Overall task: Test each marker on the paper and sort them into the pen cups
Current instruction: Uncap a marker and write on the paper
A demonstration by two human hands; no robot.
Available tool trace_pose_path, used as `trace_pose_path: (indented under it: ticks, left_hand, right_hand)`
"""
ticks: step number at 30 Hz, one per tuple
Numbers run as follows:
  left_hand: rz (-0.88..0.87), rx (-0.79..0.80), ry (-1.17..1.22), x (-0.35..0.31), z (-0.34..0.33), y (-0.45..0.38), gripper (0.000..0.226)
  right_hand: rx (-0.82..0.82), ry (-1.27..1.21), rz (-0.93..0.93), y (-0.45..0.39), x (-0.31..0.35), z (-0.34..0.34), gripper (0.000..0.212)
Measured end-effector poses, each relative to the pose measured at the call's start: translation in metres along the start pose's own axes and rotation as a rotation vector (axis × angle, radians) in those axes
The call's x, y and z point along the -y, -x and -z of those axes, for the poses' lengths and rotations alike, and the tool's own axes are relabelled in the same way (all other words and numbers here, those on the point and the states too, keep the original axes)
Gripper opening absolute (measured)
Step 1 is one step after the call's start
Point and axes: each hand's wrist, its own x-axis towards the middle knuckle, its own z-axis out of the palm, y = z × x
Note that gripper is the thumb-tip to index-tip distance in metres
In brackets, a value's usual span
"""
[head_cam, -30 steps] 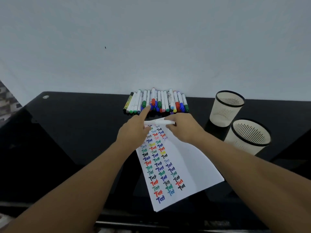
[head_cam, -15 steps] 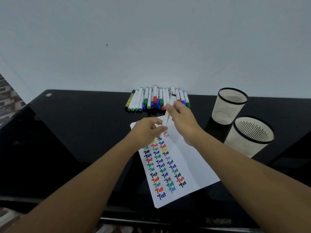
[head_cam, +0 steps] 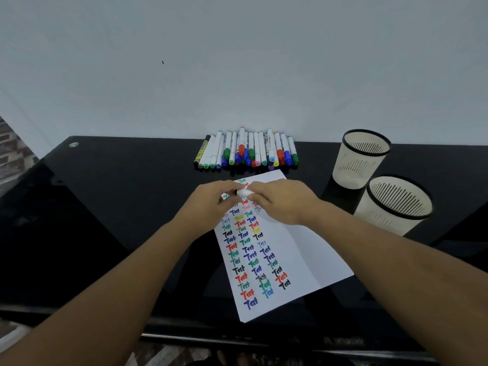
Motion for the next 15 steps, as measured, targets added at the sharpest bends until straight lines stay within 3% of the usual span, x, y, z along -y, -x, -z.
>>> trace_pose_path:
  ticks: [3, 10, 15]
  left_hand:
    - [-0.035, 0.017, -0.072, -0.002, -0.001, 0.001, 0.019]
    - [-0.048, 0.056, -0.17, -0.004, -0.004, 0.005, 0.024]
    - [0.041, -0.004, -0.236, 0.015, 0.004, 0.011, 0.033]
  right_hand:
    - [0.02, 0.089, 0.025, -0.001, -0.001, -0.002, 0.035]
    - [0.051, 0.128, 0.016, 0.001, 0.0, -0.006, 0.046]
    - [0.031, 0.074, -0.127, 0.01, -0.009, -0.009, 0.044]
